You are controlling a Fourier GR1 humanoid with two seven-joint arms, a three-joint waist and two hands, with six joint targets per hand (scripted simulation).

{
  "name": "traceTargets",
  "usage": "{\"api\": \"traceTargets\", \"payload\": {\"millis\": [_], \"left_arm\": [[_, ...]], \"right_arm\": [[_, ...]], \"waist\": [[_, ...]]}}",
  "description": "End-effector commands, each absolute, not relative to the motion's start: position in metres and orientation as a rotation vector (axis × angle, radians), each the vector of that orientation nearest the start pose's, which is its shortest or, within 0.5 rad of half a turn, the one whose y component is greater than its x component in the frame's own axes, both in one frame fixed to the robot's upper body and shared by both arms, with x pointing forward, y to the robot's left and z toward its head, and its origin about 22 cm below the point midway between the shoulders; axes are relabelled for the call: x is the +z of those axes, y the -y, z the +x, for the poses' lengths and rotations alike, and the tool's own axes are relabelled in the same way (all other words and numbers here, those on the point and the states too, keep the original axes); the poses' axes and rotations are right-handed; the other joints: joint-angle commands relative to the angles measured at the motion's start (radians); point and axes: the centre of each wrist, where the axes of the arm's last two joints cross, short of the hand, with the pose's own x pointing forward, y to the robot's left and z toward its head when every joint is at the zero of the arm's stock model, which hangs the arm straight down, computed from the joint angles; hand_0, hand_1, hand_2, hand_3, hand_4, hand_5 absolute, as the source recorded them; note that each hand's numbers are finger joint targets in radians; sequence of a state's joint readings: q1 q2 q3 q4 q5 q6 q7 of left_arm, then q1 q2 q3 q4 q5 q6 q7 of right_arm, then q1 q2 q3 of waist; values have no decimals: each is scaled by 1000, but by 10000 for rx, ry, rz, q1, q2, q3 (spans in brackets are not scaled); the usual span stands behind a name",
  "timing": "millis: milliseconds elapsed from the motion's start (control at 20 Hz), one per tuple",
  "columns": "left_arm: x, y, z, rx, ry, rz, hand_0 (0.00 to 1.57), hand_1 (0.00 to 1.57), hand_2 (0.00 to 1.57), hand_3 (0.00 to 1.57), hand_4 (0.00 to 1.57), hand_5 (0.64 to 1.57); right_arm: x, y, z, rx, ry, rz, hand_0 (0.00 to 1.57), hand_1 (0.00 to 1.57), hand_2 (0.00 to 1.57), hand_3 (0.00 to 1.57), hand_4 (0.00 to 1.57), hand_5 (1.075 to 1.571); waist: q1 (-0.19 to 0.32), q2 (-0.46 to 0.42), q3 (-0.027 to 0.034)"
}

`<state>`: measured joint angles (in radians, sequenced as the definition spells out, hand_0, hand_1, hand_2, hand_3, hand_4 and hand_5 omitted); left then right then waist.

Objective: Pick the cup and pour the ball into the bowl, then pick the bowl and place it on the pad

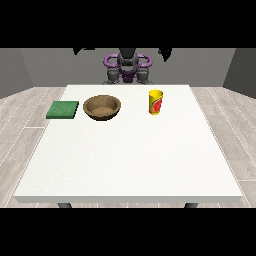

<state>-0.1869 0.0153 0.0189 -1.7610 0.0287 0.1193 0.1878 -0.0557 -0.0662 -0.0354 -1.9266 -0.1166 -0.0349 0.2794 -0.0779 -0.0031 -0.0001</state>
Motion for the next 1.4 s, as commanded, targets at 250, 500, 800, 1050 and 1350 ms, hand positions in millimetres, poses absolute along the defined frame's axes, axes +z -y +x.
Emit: {"api": "traceTargets", "payload": {"millis": [250,500,800,1050,1350], "left_arm": [[57,-250,305,473,19130,1355,0,0,0,0,528,1491],[21,-258,308,176,18511,1117,0,0,0,0,246,1475],[-13,-249,326,-86,18305,932,0,0,0,0,18,1441],[-15,-259,346,303,18575,1107,0,0,0,0,203,1429],[-50,-266,341,401,18404,1231,0,0,0,0,363,1464]], "right_arm": [[95,255,250,-344,18878,792,0,0,0,0,692,1551],[74,286,250,-189,18773,721,0,0,0,0,676,1555],[66,295,266,-468,18197,535,0,0,0,0,664,1560],[96,310,278,116,18996,727,0,0,0,0,669,1562],[77,307,273,-54,18802,584,0,0,0,0,675,1564]], "waist": [[-499,2268,-1],[-566,2269,2],[-315,1924,0],[-761,2609,-5],[-665,2540,-4]]}}
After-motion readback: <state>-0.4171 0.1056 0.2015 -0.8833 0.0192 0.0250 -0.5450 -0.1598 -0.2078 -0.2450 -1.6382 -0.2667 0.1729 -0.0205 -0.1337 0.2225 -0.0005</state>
